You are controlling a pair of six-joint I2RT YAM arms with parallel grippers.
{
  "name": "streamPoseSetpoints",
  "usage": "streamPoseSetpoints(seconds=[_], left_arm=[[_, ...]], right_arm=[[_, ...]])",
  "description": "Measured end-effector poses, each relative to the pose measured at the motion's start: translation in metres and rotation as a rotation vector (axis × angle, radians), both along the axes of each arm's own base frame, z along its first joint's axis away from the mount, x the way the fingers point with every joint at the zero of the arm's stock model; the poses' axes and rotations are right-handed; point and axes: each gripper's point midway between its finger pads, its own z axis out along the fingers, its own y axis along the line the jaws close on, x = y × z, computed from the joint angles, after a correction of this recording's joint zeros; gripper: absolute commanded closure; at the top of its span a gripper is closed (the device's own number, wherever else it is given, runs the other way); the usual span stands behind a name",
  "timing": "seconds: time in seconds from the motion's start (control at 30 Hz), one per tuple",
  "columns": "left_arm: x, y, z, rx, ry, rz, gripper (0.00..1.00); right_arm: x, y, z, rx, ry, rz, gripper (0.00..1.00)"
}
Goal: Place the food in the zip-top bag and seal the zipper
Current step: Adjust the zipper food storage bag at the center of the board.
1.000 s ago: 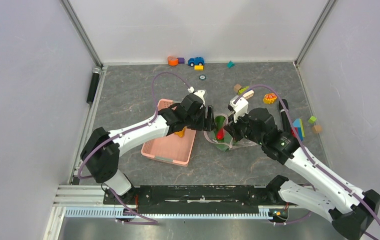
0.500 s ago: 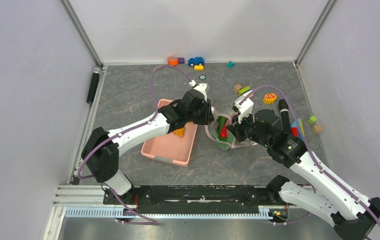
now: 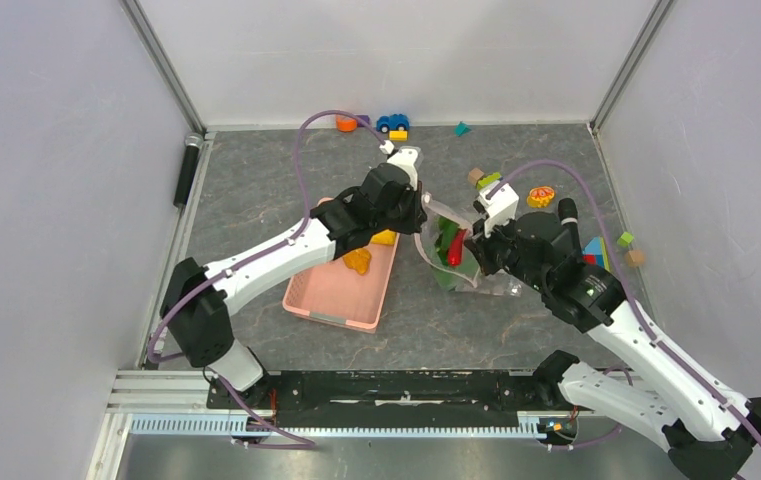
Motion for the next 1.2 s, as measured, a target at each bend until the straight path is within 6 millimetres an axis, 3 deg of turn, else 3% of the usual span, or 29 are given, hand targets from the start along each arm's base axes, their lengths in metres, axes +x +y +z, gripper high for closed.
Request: streamPoseSetpoints(seconds=[0.2, 0.37, 0.67, 0.73, 0.83, 1.2], left_arm=[[0.002, 0.016, 0.028, 0.014, -0.087, 0.023, 0.98], [0.003, 0.020, 0.049, 0.023, -0.128, 0.020, 0.98], [0.001, 0.014, 0.070, 0.016, -0.161, -0.008, 0.98], [0.001, 0.012, 0.073, 0.014, -0.167, -0.016, 0.98], [-0.001, 0.007, 0.077, 0.002, -0.167, -0.042, 0.98], [0.001, -0.021, 0.084, -0.051, -0.146, -0.127, 0.98]], right_arm=[[0.025, -0.047, -0.019, -0.177, 0.033, -0.291, 0.85], [0.032, -0.080, -0.034, -0.337, 0.075, -0.470, 0.78], [0.031, -0.107, -0.007, -0.348, 0.035, -0.628, 0.70], [0.030, -0.109, 0.000, -0.331, 0.025, -0.638, 0.79], [0.027, -0.112, 0.012, -0.293, 0.002, -0.650, 1.00], [0.015, -0.109, 0.051, -0.120, -0.097, -0.580, 1.00]])
